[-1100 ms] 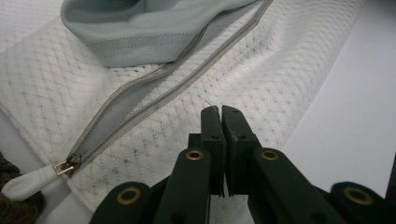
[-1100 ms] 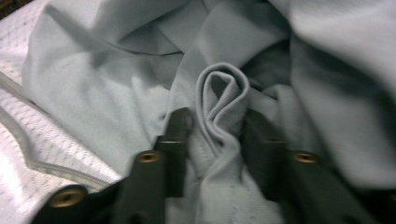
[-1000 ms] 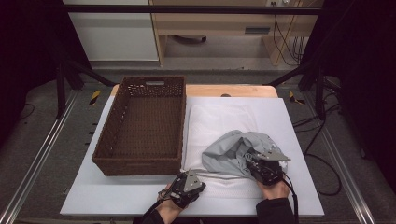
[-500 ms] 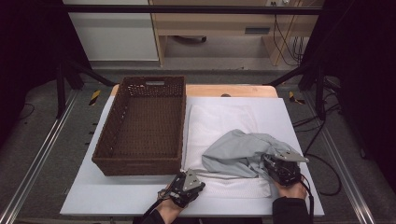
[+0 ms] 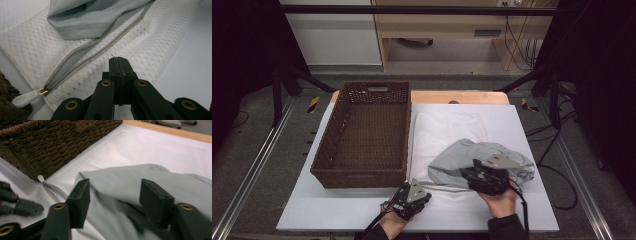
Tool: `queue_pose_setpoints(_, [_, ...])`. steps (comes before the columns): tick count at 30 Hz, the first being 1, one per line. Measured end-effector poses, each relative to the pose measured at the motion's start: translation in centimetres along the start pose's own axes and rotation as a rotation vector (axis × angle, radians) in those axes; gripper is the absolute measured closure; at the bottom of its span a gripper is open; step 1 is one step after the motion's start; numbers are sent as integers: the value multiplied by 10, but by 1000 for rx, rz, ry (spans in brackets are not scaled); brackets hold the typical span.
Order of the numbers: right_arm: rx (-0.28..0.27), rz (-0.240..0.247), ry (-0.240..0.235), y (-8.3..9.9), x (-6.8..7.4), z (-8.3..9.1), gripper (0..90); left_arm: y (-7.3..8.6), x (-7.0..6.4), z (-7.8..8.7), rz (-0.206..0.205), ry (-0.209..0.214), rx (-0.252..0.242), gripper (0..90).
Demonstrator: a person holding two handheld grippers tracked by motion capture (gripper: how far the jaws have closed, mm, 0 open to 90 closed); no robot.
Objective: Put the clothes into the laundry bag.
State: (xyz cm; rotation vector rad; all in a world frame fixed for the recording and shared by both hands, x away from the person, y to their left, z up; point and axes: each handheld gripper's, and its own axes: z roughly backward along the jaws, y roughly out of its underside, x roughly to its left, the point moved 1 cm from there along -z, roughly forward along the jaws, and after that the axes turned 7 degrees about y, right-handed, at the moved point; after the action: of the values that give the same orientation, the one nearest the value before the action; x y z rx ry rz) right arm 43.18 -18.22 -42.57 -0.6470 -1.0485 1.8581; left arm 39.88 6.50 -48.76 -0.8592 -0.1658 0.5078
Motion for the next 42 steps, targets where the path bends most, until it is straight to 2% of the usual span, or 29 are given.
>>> queue_pose_setpoints(3, [43,8,13,-2,14,-35,325,2,-1,-1,-10,0,8,894])
queue_pose_setpoints(6, [96,0,28,3,24,-64,316,3,0,-2,-4,3,10,893])
queue_pose_setpoints(9, [151,14,35,10,28,-80,323,3,0,-3,3,16,8,893])
queue_pose_setpoints(12, [212,61,68,19,29,-92,369,3,0,-3,-3,6,14,893])
queue_pose_setpoints(13, [190,78,77,21,29,-93,404,3,0,-3,-3,7,13,893])
queue_pose_setpoints(15, [182,61,94,22,27,-92,506,3,0,-3,3,12,11,893])
queue_pose_setpoints(18, [188,44,130,21,21,-89,757,3,1,-3,0,6,9,893])
queue_pose_setpoints(20, [187,22,130,22,18,-87,830,3,0,-3,-3,3,11,893])
queue_pose_setpoints(21, [185,8,128,22,16,-86,840,3,0,-3,-3,3,11,893])
queue_pose_setpoints(24, [163,22,196,18,10,-78,849,3,1,-2,1,10,9,893])
queue_pose_setpoints(25, [145,9,211,15,6,-73,849,3,1,-2,3,12,9,893])
queue_pose_setpoints(29, [68,-62,278,1,-19,-44,848,3,1,-3,0,9,10,893])
queue_pose_setpoints(31, [42,-60,336,-3,-32,-31,847,3,1,-2,2,11,9,893])
queue_pose_setpoints(32, [32,-74,354,-4,-40,-26,846,3,2,-3,4,13,8,893])
queue_pose_setpoints(35, [66,-73,401,2,-52,-26,842,3,2,-3,7,14,8,893])
queue_pose_setpoints(38, [138,-60,438,18,-61,-40,839,3,1,-3,-1,9,10,893])
queue_pose_setpoints(40, [170,-75,443,29,-66,-51,834,3,1,-3,1,11,9,893])
queue_pose_setpoints(42, [162,-92,433,30,-68,-51,829,3,2,-3,3,13,8,893])
